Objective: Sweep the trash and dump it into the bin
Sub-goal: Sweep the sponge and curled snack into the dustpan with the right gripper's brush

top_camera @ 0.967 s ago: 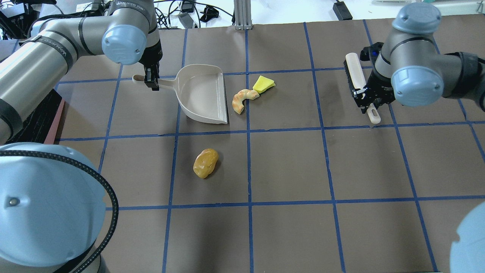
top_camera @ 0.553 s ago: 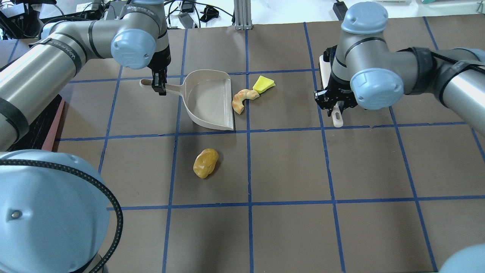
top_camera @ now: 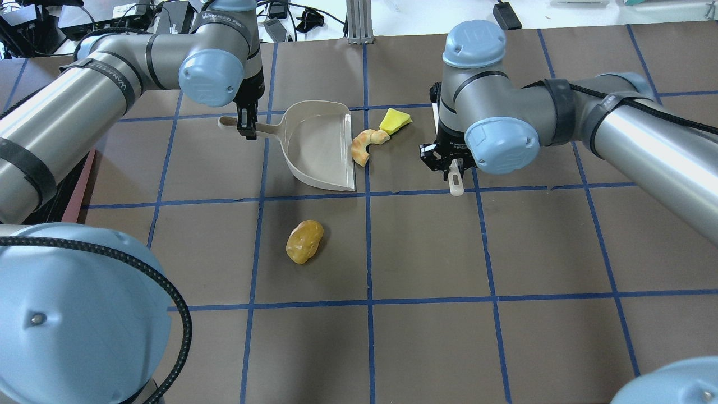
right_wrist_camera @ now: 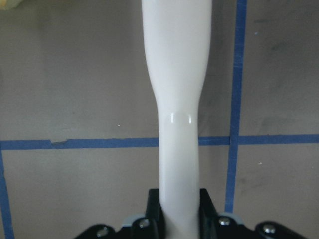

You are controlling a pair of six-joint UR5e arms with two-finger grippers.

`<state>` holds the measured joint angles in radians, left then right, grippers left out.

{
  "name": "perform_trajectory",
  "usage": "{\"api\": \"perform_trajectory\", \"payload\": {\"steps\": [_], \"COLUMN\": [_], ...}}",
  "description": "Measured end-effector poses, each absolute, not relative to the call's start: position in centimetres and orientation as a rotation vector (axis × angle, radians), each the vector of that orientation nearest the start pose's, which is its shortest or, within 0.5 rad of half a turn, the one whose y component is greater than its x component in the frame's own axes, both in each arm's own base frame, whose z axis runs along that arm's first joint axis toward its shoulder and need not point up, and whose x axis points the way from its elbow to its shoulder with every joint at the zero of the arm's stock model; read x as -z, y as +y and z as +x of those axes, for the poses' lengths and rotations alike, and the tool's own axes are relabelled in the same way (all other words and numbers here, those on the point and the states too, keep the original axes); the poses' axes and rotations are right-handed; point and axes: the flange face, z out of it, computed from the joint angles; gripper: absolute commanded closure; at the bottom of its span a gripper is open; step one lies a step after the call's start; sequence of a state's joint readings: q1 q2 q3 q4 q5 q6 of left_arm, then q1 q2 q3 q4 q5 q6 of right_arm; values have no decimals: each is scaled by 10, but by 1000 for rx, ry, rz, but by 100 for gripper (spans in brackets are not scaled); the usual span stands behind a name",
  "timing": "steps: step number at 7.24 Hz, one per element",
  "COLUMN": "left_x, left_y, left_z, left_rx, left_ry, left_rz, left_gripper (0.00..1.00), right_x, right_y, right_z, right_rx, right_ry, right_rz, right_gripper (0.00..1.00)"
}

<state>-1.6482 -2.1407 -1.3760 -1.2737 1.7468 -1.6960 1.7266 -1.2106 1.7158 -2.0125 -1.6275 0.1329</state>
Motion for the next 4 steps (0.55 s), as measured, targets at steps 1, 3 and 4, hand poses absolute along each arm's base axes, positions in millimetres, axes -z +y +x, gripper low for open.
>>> {"api": "perform_trajectory", "payload": {"steps": [1,3,4], "left_x": [-271,-273,-274], "left_y": [-676,-678,-678], "left_z": [-170,-171,-172], "left_rx": [133,152,156], "left_ry": [2057,2069,2074], "left_rz": [-2145,-2158,-2158], "left_gripper": [100,100,100], "right_x": [-257,-245,-243], "right_y": [-571,-577,-573], "right_z": [224,242,256], "right_rx": [-97,-117,-121], "right_ry": [3198,3178,3146], "right_rz": [-108,-214,-228], "right_gripper": [85,84,84]}}
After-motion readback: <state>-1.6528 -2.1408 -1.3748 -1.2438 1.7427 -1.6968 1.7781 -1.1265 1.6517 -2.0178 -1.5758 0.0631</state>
